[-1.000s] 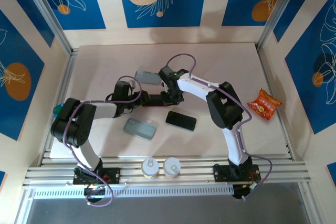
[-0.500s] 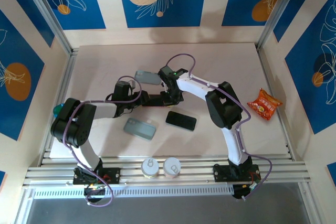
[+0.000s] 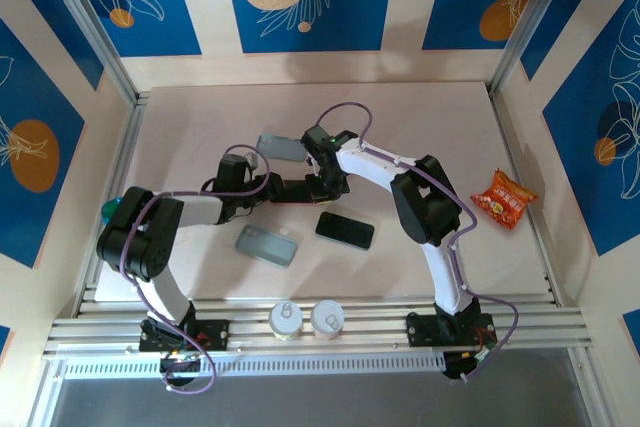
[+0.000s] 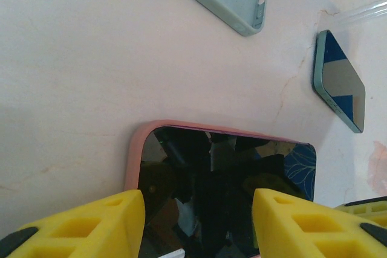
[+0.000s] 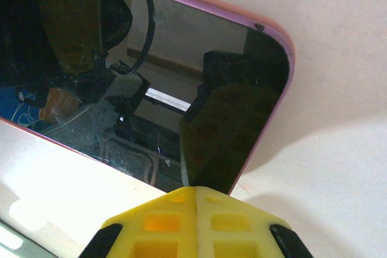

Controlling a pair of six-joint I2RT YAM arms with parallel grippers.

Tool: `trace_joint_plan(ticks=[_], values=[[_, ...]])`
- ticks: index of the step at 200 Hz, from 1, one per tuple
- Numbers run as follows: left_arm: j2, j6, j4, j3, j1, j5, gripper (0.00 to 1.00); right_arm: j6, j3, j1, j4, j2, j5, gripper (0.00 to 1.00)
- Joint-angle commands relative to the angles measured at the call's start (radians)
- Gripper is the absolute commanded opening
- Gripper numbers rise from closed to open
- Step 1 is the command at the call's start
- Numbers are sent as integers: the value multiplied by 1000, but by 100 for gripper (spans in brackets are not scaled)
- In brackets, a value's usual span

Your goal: Put the phone into the phone case

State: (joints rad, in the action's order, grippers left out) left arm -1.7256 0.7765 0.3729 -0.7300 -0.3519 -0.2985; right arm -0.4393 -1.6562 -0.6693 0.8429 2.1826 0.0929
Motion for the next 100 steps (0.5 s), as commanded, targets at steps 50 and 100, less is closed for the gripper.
trace_joint_plan(ticks=[50, 100], values=[[-23, 9, -48, -5, -7, 9, 51, -15, 167, -70, -138, 330, -190, 0], [-16, 4, -87, -18, -8, 21, 51, -11, 187, -56, -157, 330, -198, 0]])
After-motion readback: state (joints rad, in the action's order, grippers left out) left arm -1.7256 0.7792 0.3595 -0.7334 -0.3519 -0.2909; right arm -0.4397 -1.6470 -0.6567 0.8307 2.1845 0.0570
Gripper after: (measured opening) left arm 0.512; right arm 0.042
